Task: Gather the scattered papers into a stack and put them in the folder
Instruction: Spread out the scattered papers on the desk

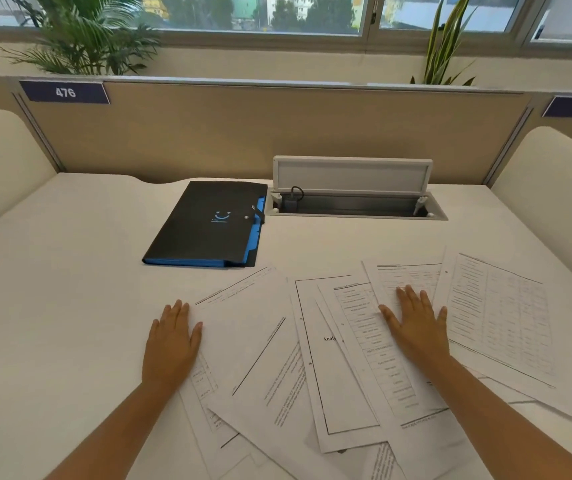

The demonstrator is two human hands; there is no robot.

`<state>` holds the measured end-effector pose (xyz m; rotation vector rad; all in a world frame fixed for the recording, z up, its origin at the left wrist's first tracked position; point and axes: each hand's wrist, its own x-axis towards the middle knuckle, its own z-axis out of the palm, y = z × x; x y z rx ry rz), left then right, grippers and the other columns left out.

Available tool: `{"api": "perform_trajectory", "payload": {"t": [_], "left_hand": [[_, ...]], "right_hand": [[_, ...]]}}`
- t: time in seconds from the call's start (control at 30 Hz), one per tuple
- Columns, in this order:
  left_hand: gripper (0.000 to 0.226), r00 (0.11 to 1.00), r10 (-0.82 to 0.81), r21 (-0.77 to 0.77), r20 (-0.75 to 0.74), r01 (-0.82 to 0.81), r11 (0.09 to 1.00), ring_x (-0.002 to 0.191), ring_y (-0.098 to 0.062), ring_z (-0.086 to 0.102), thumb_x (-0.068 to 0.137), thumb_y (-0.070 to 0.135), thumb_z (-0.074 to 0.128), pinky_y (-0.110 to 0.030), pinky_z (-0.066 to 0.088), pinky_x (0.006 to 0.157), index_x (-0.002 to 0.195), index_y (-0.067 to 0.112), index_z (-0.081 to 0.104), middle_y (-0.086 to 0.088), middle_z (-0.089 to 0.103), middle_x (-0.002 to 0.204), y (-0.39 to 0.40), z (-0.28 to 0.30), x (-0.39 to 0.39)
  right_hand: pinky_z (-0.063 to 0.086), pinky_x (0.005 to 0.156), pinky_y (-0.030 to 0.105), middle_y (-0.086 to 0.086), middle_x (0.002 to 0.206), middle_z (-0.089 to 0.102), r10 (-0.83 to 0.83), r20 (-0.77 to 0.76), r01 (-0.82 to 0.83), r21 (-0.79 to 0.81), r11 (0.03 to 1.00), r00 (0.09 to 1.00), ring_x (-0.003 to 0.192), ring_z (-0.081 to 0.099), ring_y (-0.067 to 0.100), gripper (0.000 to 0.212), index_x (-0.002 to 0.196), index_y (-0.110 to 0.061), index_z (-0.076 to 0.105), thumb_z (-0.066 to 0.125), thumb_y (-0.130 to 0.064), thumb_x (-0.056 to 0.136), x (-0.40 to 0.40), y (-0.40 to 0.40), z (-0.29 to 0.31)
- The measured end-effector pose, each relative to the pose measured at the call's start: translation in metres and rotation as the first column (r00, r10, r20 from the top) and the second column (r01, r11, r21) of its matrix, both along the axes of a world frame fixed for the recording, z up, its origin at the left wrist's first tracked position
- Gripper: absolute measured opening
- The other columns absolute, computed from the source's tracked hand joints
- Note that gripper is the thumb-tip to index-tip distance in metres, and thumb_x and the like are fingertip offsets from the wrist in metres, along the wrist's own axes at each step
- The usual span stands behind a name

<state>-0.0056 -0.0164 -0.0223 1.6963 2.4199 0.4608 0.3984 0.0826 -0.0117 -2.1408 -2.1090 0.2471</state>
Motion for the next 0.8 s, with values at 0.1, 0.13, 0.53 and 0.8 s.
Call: {"api": "perform_trajectory", "payload": {"t": [0.1,0.13,0.53,0.8], "left_hand": [[0.056,0.999,0.049,0.033,0.008,-0.049,0.998,0.142,-0.026,0.019,0.095,0.034,0.032,-0.039,0.013,0.117,0.143,0.006,0.025,-0.012,0.027,0.151,-0.002,0.001,0.002],[0.055,0.996,0.091,0.055,-0.006,-0.091,0.994,0.14,-0.029,0.023,0.095,0.033,0.035,-0.041,0.015,0.116,0.141,0.003,0.03,-0.015,0.032,0.149,-0.004,0.002,0.002],[0.048,0.999,-0.006,0.084,-0.033,0.009,0.996,0.14,-0.029,0.025,0.095,0.037,0.028,-0.044,0.013,0.115,0.137,0.018,0.041,-0.01,0.037,0.147,-0.007,0.005,0.002],[0.042,0.968,0.234,0.105,0.095,-0.243,0.964,0.137,-0.034,0.029,0.093,0.017,0.04,-0.046,0.018,0.115,0.132,0.004,0.045,-0.018,0.04,0.144,-0.013,0.009,0.013]], "right_hand": [[-0.002,0.116,0.053,-0.003,0.158,0.006,0.005,-0.02,-0.005,0.012,1.0,1.0,0.145,-0.002,0.02,0.069,0.147,-0.024,0.008,0.018,-0.061,0.09,0.001,0.0,-0.002],[-0.002,0.116,0.053,-0.003,0.158,0.006,0.006,-0.026,-0.005,0.016,1.0,1.0,0.145,-0.002,0.02,0.069,0.147,-0.024,0.009,0.018,-0.061,0.09,0.001,0.0,-0.002],[0.0,0.116,0.054,-0.002,0.158,0.01,0.009,-0.051,-0.008,0.029,1.0,0.999,0.145,0.001,0.02,0.067,0.147,-0.025,0.014,0.019,-0.06,0.09,0.003,-0.001,-0.004],[0.0,0.116,0.053,0.004,0.158,0.0,0.105,0.148,-0.124,0.122,0.985,0.983,0.145,-0.003,0.023,0.062,0.147,-0.019,0.005,0.027,-0.044,0.096,-0.031,-0.013,0.018]]}}
